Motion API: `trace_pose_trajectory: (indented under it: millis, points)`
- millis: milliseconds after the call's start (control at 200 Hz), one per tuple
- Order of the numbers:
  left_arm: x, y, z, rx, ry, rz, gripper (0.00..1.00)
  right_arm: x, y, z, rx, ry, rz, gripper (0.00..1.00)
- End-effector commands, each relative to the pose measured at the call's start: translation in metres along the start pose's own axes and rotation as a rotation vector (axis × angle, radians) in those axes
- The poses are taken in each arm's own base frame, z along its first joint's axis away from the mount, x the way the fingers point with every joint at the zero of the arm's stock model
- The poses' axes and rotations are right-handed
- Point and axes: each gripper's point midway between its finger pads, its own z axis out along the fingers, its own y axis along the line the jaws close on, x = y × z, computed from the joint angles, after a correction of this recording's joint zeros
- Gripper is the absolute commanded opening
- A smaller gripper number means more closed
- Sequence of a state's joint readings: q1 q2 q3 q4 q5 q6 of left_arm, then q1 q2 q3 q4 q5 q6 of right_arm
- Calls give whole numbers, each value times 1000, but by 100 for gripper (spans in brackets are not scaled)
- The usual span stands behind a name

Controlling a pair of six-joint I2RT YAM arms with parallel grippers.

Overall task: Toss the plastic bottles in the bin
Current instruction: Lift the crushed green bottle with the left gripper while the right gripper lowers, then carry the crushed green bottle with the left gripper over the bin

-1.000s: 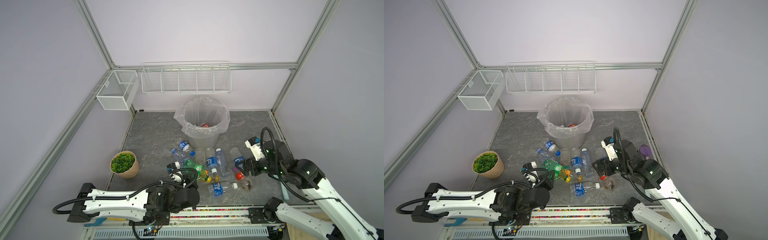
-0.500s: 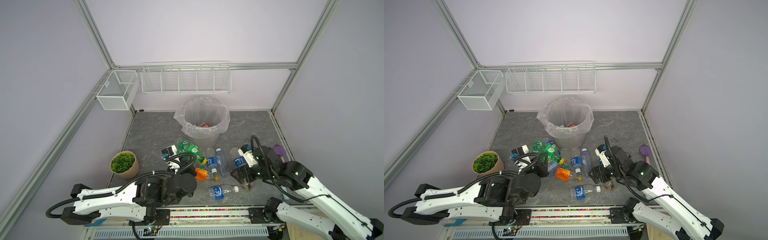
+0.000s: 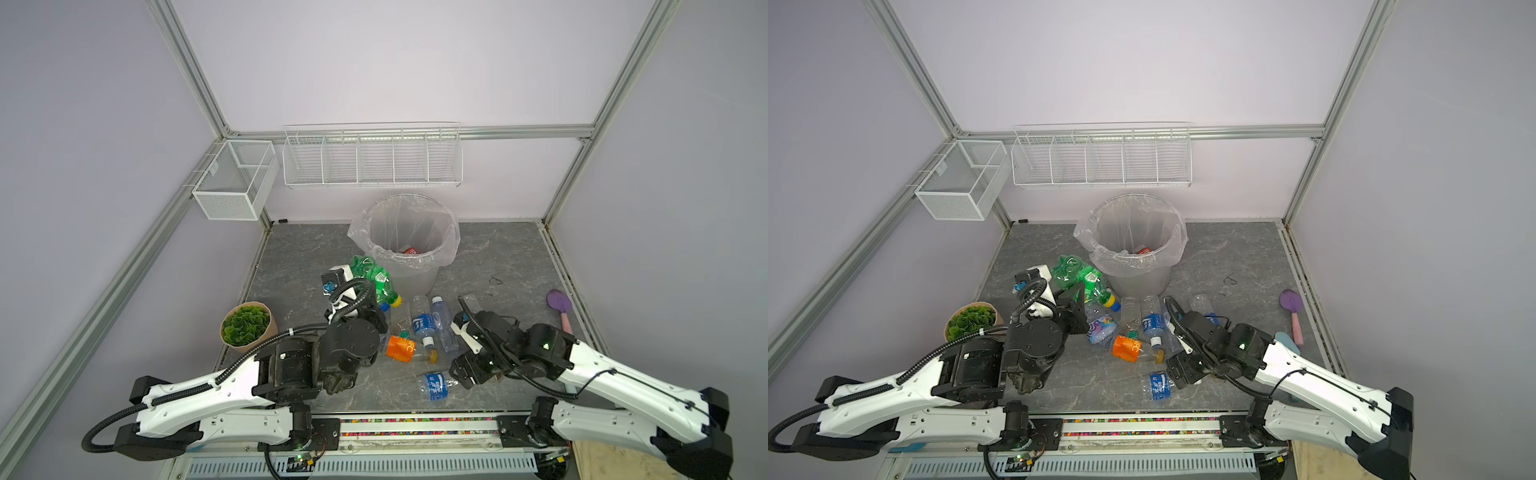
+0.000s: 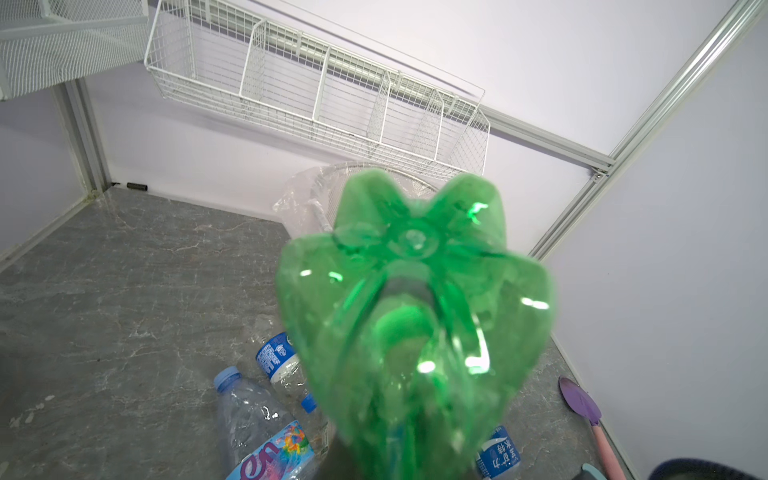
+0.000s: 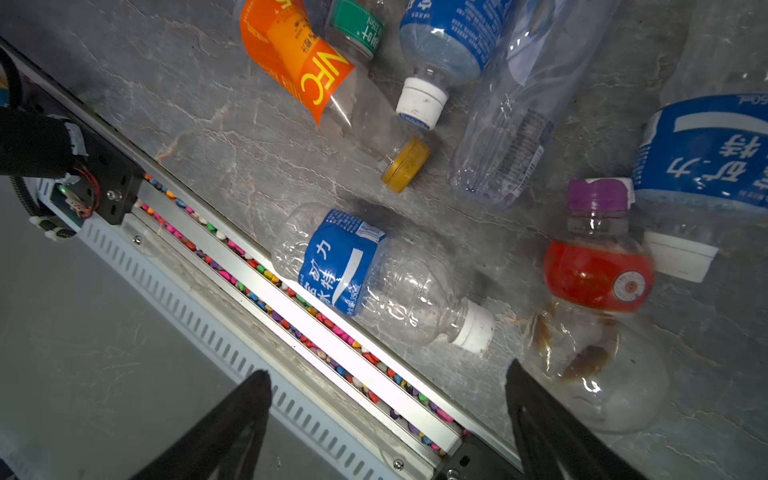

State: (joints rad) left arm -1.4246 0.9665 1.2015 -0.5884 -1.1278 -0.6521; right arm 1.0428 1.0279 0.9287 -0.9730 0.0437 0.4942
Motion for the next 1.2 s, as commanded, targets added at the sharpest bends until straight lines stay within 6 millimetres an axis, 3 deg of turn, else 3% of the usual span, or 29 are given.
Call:
trace_pose_trajectory:
  millis: [0,345,765,980,1195]
  points:
    - [-34,-7,-5,6,-53,65,16,-3,1,5,41,-1,-8,91]
    - [-105,-24,-17,24,-180,166,17,-6,-3,3,68,-16,7,90]
    - [-169,-69,-19,64,-266,331,17,-7,-5,3,82,-17,11,90]
    - [-191,-86,-16,87,-300,351,17,-9,-5,1,84,-26,10,89]
    - [-201,-103,3,150,-290,346,17,-9,-5,2,88,-25,8,89]
